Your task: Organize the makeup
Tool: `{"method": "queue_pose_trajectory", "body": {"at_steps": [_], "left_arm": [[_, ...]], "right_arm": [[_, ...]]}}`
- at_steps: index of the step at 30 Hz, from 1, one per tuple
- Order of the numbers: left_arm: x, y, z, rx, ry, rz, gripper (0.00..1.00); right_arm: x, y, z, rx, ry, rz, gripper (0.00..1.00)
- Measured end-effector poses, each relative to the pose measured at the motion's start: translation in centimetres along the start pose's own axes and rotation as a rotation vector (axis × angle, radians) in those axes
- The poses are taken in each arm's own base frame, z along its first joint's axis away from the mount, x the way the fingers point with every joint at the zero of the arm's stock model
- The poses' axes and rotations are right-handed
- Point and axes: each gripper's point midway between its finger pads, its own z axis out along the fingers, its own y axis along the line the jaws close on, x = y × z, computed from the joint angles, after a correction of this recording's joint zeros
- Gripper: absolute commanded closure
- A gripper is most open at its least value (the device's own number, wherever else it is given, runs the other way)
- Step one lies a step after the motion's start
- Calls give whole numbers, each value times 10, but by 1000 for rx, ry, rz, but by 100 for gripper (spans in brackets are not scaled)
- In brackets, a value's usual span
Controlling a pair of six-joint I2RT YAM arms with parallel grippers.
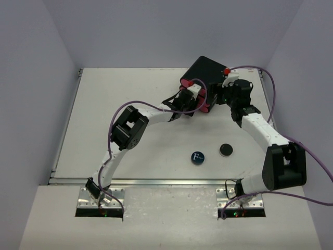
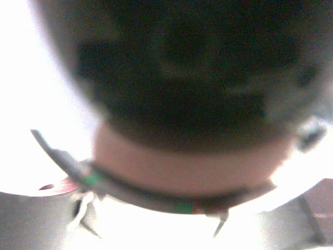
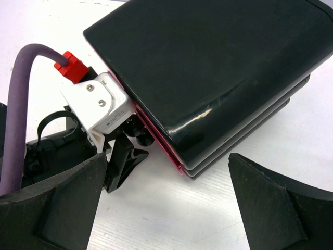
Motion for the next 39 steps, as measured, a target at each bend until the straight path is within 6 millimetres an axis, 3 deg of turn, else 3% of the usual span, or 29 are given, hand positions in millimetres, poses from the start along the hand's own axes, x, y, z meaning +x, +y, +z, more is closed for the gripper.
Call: {"method": "queue_pose_trajectory", "body": {"at_steps": [3, 5, 9, 13, 19, 24, 29, 34, 39], "left_arm": [[1, -1, 0, 8, 2, -11, 44], [3, -2, -1, 21, 5, -29, 33], [14, 7, -14, 38, 16, -50, 26], [21, 11, -28, 64, 20, -9, 1], [11, 8, -44, 116, 1, 108, 0], [-3, 18, -68, 110, 21, 223, 0], [-44, 27, -109, 138, 12, 245, 1], [-123, 27, -149, 181, -121, 224, 2], [-195, 34, -168, 187, -265, 183, 2]], "right_arm": [[3, 0, 0, 0, 6, 1, 1], [4, 0, 0, -1, 6, -1, 1], [3, 2, -1, -13, 10, -3, 1], [-15, 0, -1, -7, -7, 3, 1], [-56, -13, -2, 24, -70, 67, 2], [-55, -15, -3, 31, -54, 96, 5], [-38, -20, -8, 77, 15, 127, 8], [-9, -19, -25, 105, 62, 175, 14], [26, -9, -34, 121, 118, 202, 17]]}}
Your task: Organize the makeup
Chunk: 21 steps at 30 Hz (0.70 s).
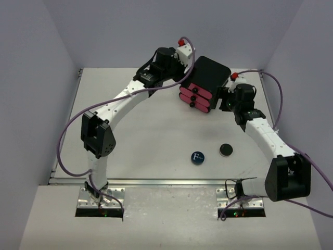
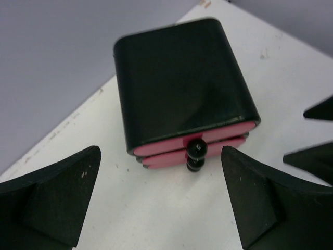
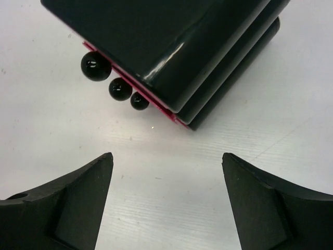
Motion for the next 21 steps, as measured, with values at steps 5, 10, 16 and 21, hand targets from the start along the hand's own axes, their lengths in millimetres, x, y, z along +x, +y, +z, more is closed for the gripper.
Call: {"method": "queue_pose_trajectory", "body": {"at_steps": [5, 10, 16, 21], "left_arm": [[-35, 26, 19, -46, -116, -15, 0], [-6, 44, 54, -81, -101, -34, 0], [43, 54, 92, -92, -51, -73, 0], [45, 66, 102, -111, -93, -74, 0]], "right_arm": [[23, 30, 5, -2, -2, -15, 20], [74, 65, 10, 12, 33, 15, 20], [111, 70, 47, 192, 58, 56, 17], [110, 78, 88, 294, 34, 94, 20]]}}
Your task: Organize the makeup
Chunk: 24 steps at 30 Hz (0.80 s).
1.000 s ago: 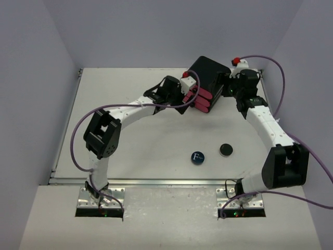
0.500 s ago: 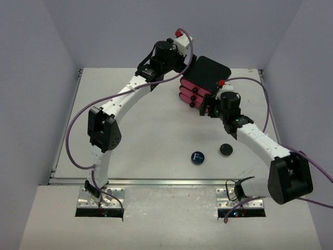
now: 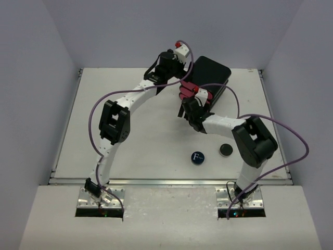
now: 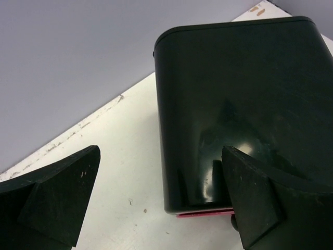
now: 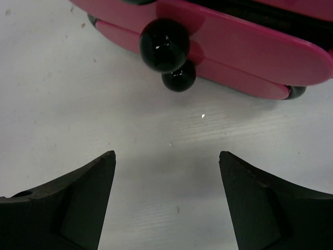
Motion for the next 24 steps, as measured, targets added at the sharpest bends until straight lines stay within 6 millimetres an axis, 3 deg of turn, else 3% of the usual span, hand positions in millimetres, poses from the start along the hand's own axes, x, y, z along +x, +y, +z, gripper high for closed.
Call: {"method": "queue_pose_trajectory", "body": {"at_steps": [9, 15, 24], "left_arm": [[-20, 2, 3, -7, -87, 10, 0], [-12, 2, 5, -7, -82, 6, 0], [5, 1, 7, -7, -57, 3, 1]], "right_arm": [[-24, 17, 44, 134, -82, 75, 25], [-21, 12, 58, 239, -86, 127, 28], [-20, -7, 63, 345, -114, 126, 34]]}}
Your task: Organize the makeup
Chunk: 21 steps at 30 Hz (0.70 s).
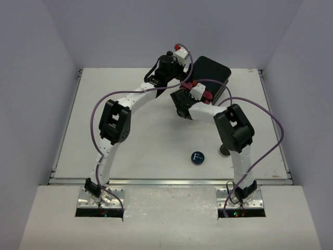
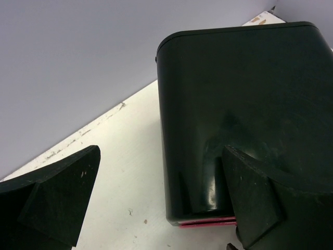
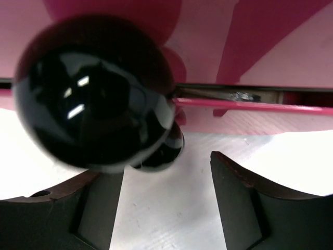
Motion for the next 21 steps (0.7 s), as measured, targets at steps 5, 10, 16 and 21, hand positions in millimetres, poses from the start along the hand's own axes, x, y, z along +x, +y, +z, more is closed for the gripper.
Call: {"method": "queue_pose_trajectory", "body": {"at_steps": [5, 10, 16, 21], "left_arm": [[2, 1, 0, -6, 2, 0, 1], [2, 3, 0, -15, 0, 1, 1], [0, 3, 1, -18, -11, 2, 1], [0, 3, 1, -20, -11, 2, 1]], "right_arm": [[4, -5, 10, 32, -10, -8, 36], [2, -5, 12, 38, -19, -2, 37], [-4, 0, 16, 26, -38, 1, 49], [-7, 3, 19, 8, -41, 16, 56]]}}
